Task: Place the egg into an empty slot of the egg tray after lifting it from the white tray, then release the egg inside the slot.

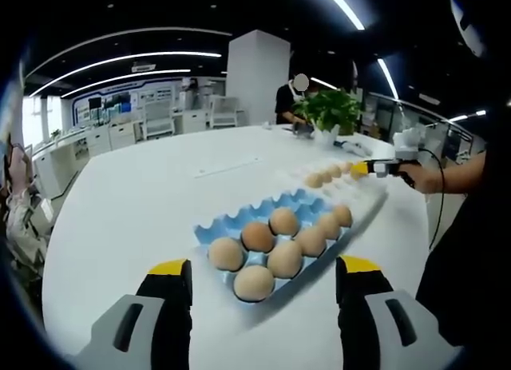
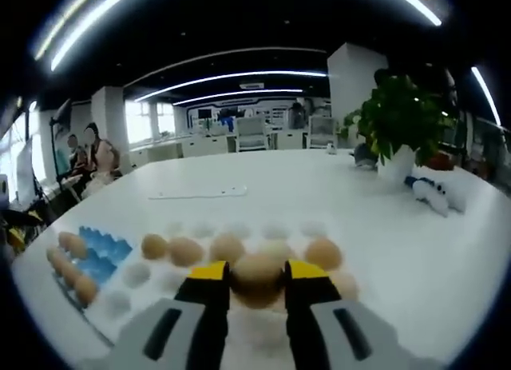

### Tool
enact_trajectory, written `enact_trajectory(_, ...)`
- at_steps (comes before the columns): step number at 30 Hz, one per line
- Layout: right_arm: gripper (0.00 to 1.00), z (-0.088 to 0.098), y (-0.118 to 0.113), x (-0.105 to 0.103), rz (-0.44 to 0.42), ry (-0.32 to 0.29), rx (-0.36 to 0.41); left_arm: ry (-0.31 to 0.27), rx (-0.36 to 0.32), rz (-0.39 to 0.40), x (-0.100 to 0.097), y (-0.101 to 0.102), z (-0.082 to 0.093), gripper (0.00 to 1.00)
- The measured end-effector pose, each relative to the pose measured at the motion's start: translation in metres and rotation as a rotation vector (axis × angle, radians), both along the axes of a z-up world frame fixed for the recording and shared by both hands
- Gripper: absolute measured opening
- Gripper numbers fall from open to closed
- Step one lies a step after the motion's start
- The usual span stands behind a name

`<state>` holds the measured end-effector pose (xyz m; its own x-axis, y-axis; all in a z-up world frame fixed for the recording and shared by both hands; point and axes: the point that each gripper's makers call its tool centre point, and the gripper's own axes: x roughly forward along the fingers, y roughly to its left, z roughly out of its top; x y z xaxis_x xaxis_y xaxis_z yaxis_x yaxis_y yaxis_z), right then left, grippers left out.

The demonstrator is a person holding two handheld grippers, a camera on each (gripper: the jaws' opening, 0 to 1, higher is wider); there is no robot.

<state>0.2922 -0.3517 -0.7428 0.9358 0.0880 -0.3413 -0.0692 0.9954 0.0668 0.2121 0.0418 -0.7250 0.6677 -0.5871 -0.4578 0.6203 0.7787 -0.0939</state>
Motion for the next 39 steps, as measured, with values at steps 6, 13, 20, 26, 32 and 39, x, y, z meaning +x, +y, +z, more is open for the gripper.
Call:
enact_trajectory(6,0.26,0.007,0.035,0.003,0.085,-0.020,0.032,0.002,-0.002,0.006,0.000,0.001,0.000,0.75)
enact_trajectory(13,0.26,0.016,0.086,0.004,0.221,-0.039,0.068,0.029,-0.009,0.007,-0.003,0.000,-0.004,0.88)
enact_trajectory(20,0.26,0.022,0.133,0.000,0.335,-0.046,0.109,0.032,-0.037,0.005,-0.003,-0.003,-0.002,0.99)
enact_trajectory(26,0.26,0.019,0.176,-0.006,0.440,-0.033,0.121,0.033,-0.048,0.001,-0.004,-0.005,0.000,0.99)
enact_trajectory(32,0.26,0.016,0.212,-0.007,0.538,-0.028,0.103,0.029,-0.040,0.001,-0.002,-0.005,0.000,0.99)
enact_trajectory(39,0.26,0.010,0.232,-0.005,0.587,-0.021,0.093,0.019,-0.040,0.006,-0.001,-0.004,0.003,0.97)
